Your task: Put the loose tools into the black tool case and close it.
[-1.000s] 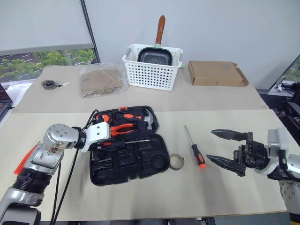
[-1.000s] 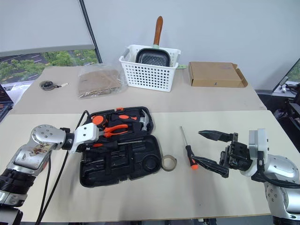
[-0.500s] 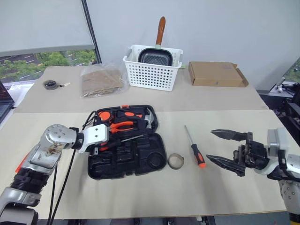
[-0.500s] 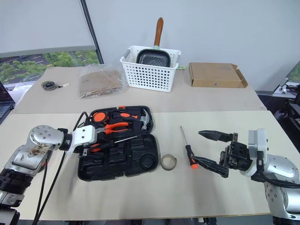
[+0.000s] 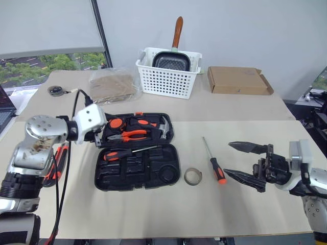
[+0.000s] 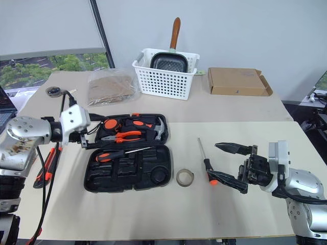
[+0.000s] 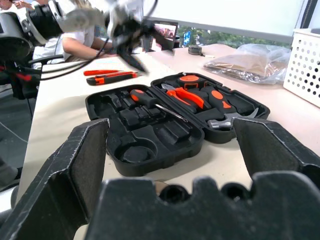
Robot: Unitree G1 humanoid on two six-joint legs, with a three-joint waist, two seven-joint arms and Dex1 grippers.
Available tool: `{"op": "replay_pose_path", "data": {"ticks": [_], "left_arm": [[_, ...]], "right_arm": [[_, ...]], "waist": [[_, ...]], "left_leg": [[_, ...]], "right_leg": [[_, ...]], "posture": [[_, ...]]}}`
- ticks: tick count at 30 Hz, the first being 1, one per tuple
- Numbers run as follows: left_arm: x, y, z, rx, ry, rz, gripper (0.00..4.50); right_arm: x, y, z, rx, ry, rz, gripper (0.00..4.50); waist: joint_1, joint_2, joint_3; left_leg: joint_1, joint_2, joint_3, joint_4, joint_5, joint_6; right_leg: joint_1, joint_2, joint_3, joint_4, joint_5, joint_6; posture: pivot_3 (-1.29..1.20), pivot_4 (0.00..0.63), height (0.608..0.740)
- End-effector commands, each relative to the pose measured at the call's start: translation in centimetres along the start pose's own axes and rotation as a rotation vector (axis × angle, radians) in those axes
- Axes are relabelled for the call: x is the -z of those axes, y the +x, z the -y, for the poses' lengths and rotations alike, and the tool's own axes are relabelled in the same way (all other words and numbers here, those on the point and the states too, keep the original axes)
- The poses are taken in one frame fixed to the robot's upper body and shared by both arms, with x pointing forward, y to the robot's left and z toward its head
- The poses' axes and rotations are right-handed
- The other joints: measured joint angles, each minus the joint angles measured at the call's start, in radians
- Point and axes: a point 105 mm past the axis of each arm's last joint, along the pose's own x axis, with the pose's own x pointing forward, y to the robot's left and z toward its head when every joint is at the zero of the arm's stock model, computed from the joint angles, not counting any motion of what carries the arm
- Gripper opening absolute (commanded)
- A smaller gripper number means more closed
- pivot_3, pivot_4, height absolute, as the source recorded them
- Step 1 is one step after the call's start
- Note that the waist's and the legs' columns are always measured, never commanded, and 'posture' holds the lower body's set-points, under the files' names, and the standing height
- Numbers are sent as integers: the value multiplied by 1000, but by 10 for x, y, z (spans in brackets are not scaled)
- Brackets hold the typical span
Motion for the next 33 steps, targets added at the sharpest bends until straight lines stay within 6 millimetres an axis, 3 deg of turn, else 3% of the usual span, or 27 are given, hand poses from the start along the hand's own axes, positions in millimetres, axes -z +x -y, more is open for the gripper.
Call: {"op": "replay_pose_path", "data": {"ticks": [1, 5, 9, 19, 24, 33], "left_arm": [[-13, 1, -2, -117, -76, 57, 3031], [1, 8, 29, -145, -176, -10, 1564], [18, 11, 44, -189, -216, -91, 63], [49, 44, 82, -176, -251, -182, 63], [70, 47, 88, -153, -194, -283, 63], [82, 50, 108, -73, -221, -320, 63]], "right_arm": [[-9, 1, -1, 5, -51, 21, 4500], [-9, 1, -3, 11, -49, 27, 4500], [-9, 1, -3, 9, -46, 26, 4500], [-10, 5, -1, -14, -45, 30, 4500], [-9, 3, -1, -13, -45, 24, 4500], [-10, 4, -3, -14, -47, 16, 4500]], "waist": [[0, 0, 0], [-4, 0, 0], [-7, 0, 0], [10, 0, 0], [14, 1, -1], [12, 7, -4]], "left_leg": [[0, 0, 0, 0, 0, 0], [0, 0, 1, 0, 0, 0], [1, 0, 0, 0, 1, -2], [3, 0, -3, 0, 2, -4], [4, 0, -3, -1, 3, -4], [6, 0, -3, -1, -1, -9]], "right_leg": [[0, 0, 0, -1, 0, 0], [1, 0, 1, -1, 0, 1], [1, 1, 0, 0, 0, 1], [1, 1, 1, 3, 0, 0], [2, 0, 1, 3, 0, 0], [3, 0, 1, 4, 0, 0]], "posture": [[0, 150, 700], [0, 150, 700], [0, 150, 700], [0, 150, 700], [0, 150, 700], [0, 150, 700]]}}
